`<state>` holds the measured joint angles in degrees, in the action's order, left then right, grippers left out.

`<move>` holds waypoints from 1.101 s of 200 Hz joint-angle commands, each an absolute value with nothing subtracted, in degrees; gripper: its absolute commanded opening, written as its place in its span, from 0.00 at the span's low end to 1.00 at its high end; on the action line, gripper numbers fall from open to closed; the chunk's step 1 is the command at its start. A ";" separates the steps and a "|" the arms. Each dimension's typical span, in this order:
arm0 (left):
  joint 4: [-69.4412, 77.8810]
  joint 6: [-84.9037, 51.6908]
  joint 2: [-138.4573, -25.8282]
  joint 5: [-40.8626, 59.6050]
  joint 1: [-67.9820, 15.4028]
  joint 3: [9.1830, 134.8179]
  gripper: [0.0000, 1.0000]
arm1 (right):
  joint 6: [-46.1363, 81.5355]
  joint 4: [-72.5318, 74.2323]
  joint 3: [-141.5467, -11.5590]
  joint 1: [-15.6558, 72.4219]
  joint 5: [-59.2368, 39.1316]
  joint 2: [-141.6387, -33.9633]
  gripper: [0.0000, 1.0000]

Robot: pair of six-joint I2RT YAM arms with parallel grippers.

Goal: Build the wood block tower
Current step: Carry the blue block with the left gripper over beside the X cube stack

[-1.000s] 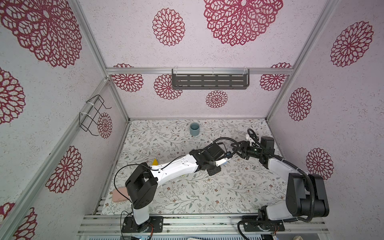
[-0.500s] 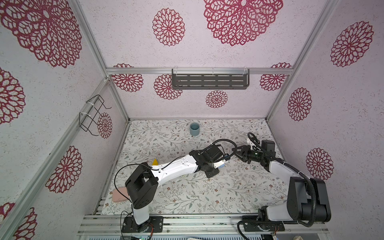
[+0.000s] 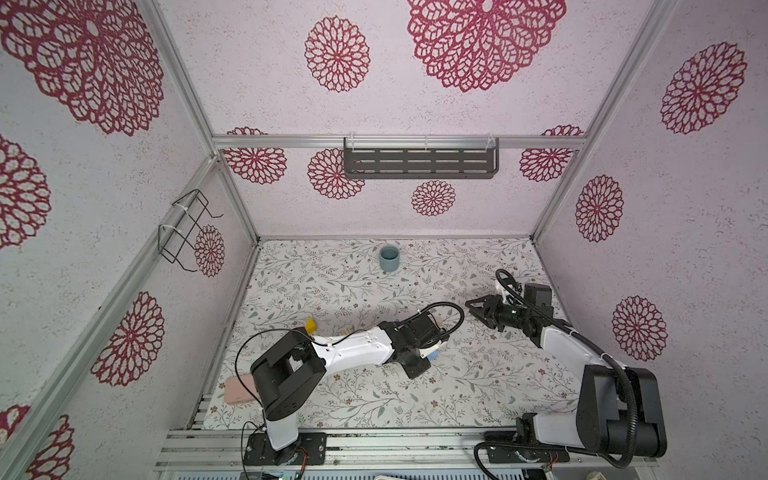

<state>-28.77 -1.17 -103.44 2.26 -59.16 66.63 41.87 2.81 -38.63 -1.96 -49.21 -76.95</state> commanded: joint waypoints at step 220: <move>-26.17 -2.64 -110.52 2.61 -60.65 69.12 0.33 | 39.92 4.22 -38.79 -2.11 -49.71 -77.43 0.40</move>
